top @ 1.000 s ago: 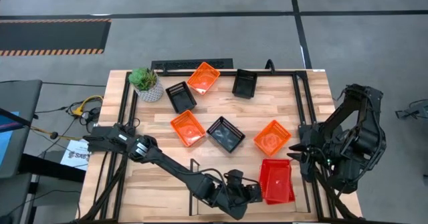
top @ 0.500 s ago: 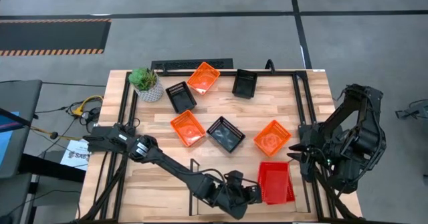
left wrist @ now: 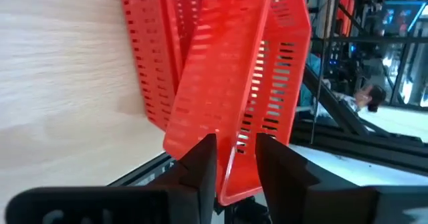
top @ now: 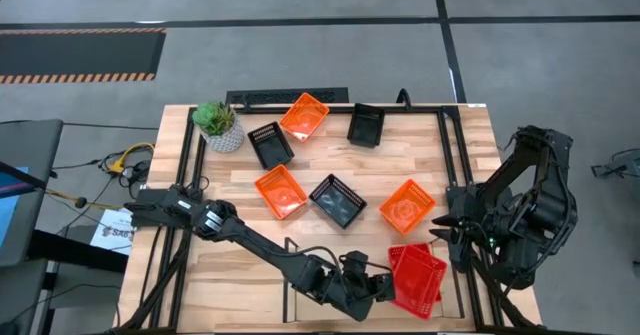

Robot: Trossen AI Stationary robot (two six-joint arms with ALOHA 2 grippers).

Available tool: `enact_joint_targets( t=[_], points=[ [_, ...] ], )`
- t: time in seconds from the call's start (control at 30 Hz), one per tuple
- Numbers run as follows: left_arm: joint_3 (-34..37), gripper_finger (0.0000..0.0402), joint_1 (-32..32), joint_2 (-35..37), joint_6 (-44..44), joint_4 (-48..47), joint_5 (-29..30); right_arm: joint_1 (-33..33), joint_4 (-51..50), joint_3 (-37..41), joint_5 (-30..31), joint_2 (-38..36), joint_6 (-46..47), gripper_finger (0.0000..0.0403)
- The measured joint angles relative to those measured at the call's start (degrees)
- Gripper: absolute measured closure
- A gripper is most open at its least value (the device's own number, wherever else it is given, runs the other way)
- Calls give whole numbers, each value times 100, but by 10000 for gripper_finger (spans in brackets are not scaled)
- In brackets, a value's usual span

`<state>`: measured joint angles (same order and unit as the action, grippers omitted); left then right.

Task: Stack baskets on shelf by color
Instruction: Stack the red bin on top of the red bin on the shelf

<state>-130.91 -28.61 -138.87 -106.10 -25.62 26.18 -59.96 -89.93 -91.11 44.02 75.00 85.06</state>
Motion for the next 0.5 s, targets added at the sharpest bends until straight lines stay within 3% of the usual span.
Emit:
enact_joint_targets(
  t=[0.17,0.5],
  points=[
    [0,282,59,0,234,120,-43,-53,9,2,-254,128,2,267],
    [-50,233,156,48,978,332,-276,-203,-9,2,-1881,1028,-334,267]
  ],
)
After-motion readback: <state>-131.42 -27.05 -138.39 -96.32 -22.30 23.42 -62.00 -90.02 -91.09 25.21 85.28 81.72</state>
